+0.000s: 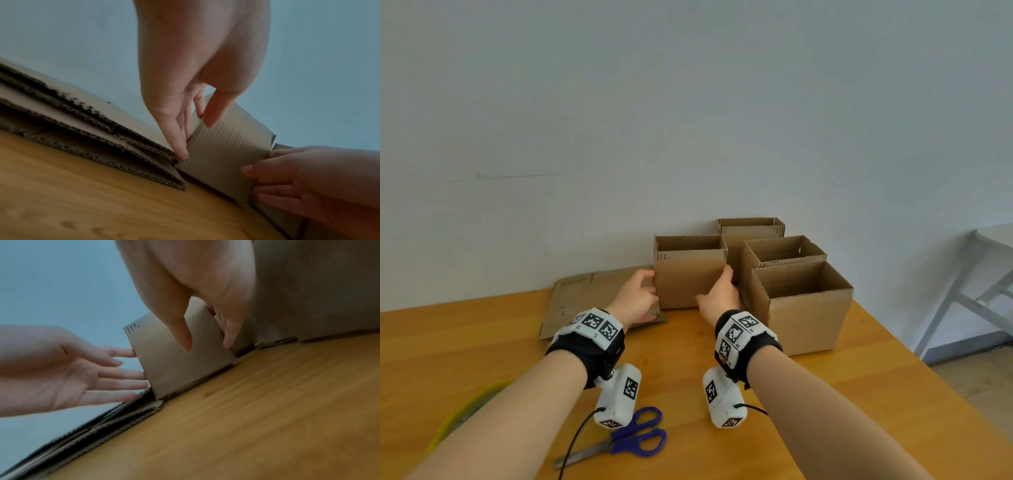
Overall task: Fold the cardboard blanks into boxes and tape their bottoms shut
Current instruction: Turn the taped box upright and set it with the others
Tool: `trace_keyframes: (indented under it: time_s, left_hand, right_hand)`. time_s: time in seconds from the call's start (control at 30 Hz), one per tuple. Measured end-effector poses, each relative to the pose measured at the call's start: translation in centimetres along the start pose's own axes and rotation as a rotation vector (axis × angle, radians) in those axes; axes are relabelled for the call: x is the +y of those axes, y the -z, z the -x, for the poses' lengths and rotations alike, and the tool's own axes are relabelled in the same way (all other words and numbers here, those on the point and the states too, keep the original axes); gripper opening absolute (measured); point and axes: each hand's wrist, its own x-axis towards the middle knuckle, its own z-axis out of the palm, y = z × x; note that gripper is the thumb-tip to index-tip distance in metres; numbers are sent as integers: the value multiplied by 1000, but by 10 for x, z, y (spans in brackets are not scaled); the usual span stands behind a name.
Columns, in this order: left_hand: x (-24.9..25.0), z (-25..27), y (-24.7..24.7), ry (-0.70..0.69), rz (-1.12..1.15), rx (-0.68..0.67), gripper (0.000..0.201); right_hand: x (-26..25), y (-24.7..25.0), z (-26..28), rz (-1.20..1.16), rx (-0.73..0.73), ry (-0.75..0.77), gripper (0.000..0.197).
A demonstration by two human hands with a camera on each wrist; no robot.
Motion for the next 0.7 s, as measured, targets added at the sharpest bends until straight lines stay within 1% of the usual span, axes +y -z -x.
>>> trace_keyframes:
  time_s: [0.1,0.2,0.37,0.5,0.6,0.67,0.7]
  left_hand:
    - [-1,-1,8,-33,-57,30,46]
    - [-5,-1,16,-14,-22,50,43]
    - [-6,-4,16,30,40,18,54]
    - [-3,-12,11,52,33,-55,70]
    - [4,-11,5,104,70,-102,75]
    - [7,-11,2,122,56,-109,75]
    - [6,-12,2,121,41,-105,71]
  right_hand:
    - [6,-2,0,9,23,34,75]
    - [6,-8,1,16,5,55,74]
    - [-3,-5,-2,47,-82,57,82]
    - [-13,0,-12,123,-165,-17,85]
    - [-18,5,-13,184,-209,-57,83]
    - [-21,7,-7,77,-187,-102,80]
    - [-20,7,-6,27,-170,-120,76]
